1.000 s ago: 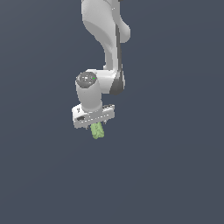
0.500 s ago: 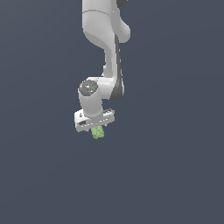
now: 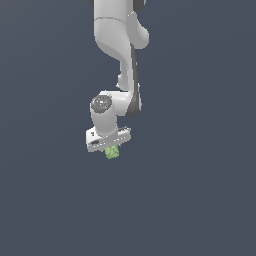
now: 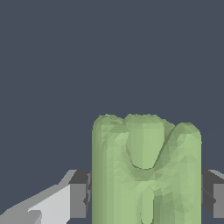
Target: Pick up the object and move it to a goal position.
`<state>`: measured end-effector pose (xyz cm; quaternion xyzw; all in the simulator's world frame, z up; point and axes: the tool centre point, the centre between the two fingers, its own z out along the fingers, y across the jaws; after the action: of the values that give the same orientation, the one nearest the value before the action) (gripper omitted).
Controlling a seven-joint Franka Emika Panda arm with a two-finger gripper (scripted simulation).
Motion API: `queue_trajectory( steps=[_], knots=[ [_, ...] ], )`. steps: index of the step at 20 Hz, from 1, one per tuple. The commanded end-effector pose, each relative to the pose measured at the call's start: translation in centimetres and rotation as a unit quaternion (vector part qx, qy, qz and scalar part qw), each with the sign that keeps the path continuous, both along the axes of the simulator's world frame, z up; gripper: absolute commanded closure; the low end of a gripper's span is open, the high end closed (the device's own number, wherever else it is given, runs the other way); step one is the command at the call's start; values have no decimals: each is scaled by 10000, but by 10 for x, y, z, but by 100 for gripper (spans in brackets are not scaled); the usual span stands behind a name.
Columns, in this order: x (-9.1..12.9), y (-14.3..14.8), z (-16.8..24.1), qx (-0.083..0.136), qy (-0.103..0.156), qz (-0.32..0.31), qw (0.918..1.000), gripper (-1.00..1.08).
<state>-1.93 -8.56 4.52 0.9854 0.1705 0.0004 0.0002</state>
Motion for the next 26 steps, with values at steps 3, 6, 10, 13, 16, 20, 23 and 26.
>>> queue_trajectory(
  steps=[3,6,10,13,16,20,23,26],
  knots=[
    [0,0,-1,1,4,2,10000,108],
    [0,0,0,0,0,0,10000,108],
    [-1,3,3,0,0,0,10000,108],
    [-3,9,10,0,0,0,10000,108],
    [-7,19,20,0,0,0,10000,108],
    [-14,38,40,-4,0,1,10000,108],
    [-21,56,59,-4,0,1,10000,108],
    [-30,79,83,-7,1,2,10000,108]
  ],
)
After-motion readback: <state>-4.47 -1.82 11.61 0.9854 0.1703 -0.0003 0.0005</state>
